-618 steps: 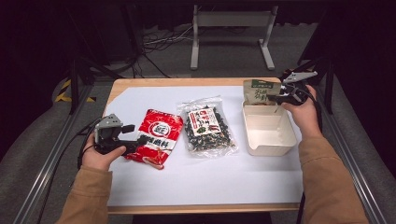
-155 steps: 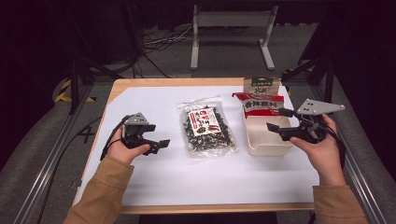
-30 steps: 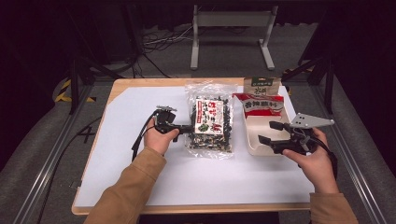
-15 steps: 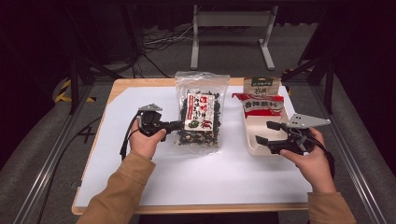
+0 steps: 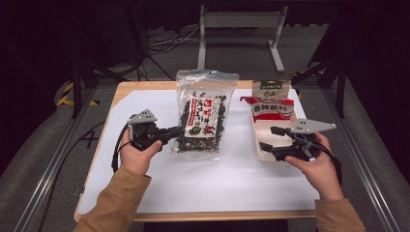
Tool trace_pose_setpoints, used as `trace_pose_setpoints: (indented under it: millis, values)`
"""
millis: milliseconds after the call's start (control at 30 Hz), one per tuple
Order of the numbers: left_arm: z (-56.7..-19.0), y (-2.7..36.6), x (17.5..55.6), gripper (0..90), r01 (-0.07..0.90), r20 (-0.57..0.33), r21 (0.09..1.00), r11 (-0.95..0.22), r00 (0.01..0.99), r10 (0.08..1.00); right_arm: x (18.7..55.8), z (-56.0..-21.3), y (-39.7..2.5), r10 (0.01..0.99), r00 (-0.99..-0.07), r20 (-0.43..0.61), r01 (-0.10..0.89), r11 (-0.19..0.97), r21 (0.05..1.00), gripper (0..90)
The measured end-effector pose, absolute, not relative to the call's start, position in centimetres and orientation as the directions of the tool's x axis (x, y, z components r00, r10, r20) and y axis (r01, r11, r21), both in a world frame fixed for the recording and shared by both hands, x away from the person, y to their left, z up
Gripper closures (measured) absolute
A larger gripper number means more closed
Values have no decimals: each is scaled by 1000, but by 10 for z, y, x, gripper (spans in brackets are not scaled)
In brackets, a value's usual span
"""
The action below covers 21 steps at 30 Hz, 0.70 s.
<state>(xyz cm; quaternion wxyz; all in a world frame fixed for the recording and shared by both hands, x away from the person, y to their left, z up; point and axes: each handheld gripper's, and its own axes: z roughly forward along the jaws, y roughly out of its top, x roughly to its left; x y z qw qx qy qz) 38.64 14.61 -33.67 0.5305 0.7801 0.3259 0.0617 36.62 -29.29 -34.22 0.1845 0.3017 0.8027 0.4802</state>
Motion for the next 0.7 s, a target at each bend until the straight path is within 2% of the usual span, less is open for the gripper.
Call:
trace_pose_setpoints:
  millis: [333, 700]
  values:
    - [-322, 146, 364, 871, 372, -216, 901, -223, 831, 512, 363, -339, -278, 634, -773, 28, 302, 329, 895, 298]
    - [-320, 129, 354, 871, 310, -192, 913, -265, 900, 391, 356, -333, -270, 591, -799, 115, 295, 216, 931, 292]
